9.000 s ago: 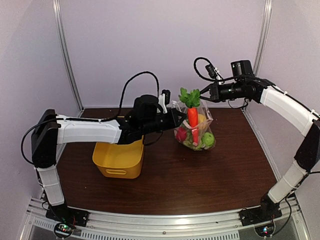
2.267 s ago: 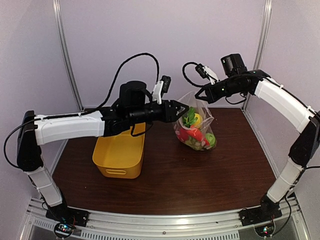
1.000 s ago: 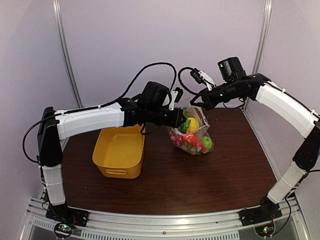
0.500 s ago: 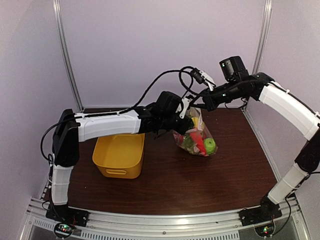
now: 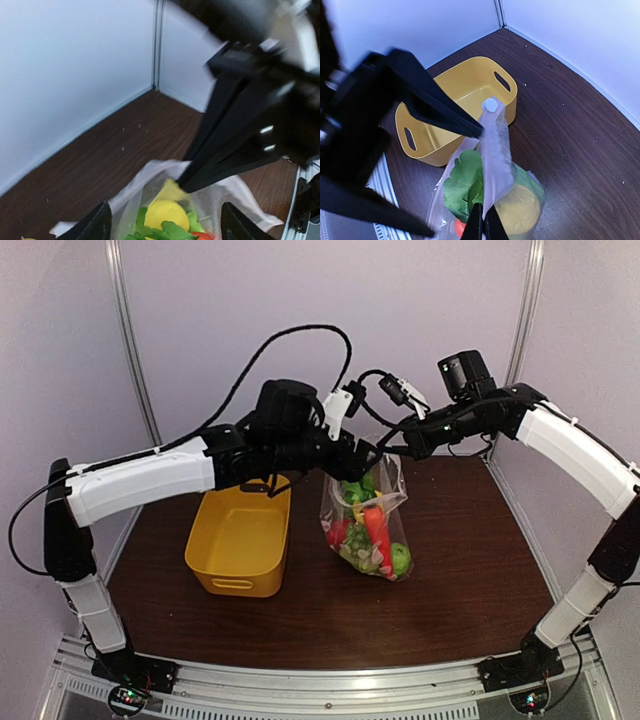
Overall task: Place the food in the zip-top bag and seal the zipper
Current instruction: Adjust the fake vegetable in the zipper food storage bag, then pass from the right arm to the left
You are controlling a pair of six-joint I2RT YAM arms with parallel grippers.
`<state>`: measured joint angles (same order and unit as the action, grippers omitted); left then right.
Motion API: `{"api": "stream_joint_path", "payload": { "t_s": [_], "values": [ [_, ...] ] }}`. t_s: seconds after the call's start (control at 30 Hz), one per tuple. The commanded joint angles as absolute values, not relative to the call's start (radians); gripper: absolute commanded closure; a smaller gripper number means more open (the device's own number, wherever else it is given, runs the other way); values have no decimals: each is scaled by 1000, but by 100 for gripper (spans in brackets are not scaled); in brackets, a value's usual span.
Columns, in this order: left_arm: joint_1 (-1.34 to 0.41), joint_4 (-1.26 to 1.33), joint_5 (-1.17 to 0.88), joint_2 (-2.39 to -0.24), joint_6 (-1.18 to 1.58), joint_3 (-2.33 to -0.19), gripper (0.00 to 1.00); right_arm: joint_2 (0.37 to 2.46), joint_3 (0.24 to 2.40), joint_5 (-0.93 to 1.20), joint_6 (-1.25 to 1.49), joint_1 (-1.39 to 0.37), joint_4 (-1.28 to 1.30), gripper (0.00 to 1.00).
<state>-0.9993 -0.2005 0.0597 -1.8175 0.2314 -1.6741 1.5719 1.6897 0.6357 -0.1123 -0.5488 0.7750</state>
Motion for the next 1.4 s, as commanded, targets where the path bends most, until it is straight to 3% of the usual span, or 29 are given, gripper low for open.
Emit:
{"api": "stream_joint_path", "payload": {
  "t_s": [0.0, 0.1, 0.23, 0.4, 0.5, 0.67, 0.8, 1.13, 1.37],
  "values": [
    [-1005, -147, -87, -1689, 233, -1688, 17, 1600, 1740, 637, -127, -543, 745, 100],
    [-1005, -156, -152, -1613, 215, -1620, 13, 1591, 1732, 661, -155, -542, 756, 100],
    [-1002, -126, -102, -1451, 47, -1372, 13, 1567, 1728, 724, -258, -543, 819, 100],
    [-994, 91, -56, -1286, -127, -1000, 15, 1539, 1735, 798, -376, -543, 904, 100],
    [-987, 187, -89, -1272, -150, -894, 18, 1530, 1739, 827, -396, -543, 924, 100],
    [-964, 223, -153, -1330, -146, -896, 32, 1534, 1776, 892, -458, -542, 1012, 100],
    [-926, 263, -272, -1354, -133, -900, 38, 1536, 1794, 905, -489, -543, 1064, 100],
    [-925, 225, -517, -1471, -124, -1014, 45, 1548, 1783, 893, -460, -543, 1038, 100],
    [-925, -5, -476, -1430, -180, -1058, 45, 1548, 1784, 869, -451, -543, 1027, 100]
  ]
}}
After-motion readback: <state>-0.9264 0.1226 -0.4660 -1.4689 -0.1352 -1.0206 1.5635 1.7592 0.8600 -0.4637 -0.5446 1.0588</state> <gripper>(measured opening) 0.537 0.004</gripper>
